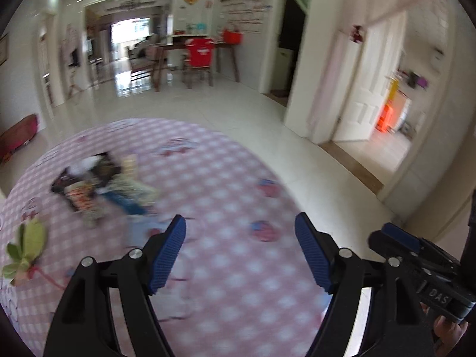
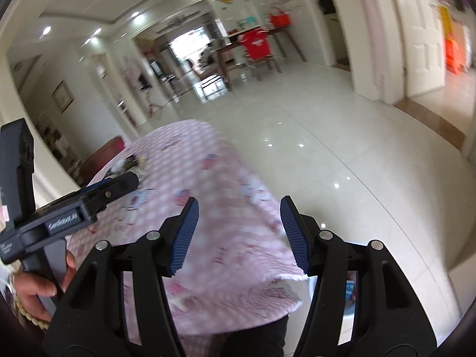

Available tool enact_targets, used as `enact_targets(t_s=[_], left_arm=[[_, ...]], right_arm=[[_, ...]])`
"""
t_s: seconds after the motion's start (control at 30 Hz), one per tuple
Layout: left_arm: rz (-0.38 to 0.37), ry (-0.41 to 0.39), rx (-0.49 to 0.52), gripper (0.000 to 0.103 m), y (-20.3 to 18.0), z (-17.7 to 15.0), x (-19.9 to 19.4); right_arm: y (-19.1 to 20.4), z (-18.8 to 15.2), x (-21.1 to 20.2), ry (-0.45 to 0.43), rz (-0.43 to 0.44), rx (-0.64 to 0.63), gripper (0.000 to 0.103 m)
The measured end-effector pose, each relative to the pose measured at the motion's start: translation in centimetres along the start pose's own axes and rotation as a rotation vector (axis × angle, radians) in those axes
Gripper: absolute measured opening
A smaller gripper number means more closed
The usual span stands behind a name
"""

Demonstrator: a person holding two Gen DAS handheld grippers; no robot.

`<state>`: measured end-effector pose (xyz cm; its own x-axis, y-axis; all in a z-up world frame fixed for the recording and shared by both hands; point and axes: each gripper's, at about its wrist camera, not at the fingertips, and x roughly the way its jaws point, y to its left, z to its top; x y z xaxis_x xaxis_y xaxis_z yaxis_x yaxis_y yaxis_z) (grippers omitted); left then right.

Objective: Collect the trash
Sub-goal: 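Move both tools back over the trash on the table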

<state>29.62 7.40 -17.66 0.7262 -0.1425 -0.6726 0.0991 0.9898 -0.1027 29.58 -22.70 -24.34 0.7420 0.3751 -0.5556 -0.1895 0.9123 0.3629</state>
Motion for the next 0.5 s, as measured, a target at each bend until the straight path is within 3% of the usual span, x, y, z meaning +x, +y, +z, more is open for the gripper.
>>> enact_targets(t_s=[0.23, 0.33, 0.5], left_arm=[[0.096, 0.020, -0.168, 0.074, 9.4, 0.0, 0.4], [0.093, 0.045, -0.231, 0.061, 12.2, -0.4, 1.3], [0.081, 0.089, -0.285, 0.054, 14.9, -0.8, 3.2]], right_arm=[[7.5, 1.6, 5.4, 0.060, 0.070, -0.130, 0.057], [10.8, 1.9, 8.0, 0.102, 0.097, -0.189, 0.057], [14.9, 1.6, 12.0, 0.178, 0.121, -0.281, 0.054]])
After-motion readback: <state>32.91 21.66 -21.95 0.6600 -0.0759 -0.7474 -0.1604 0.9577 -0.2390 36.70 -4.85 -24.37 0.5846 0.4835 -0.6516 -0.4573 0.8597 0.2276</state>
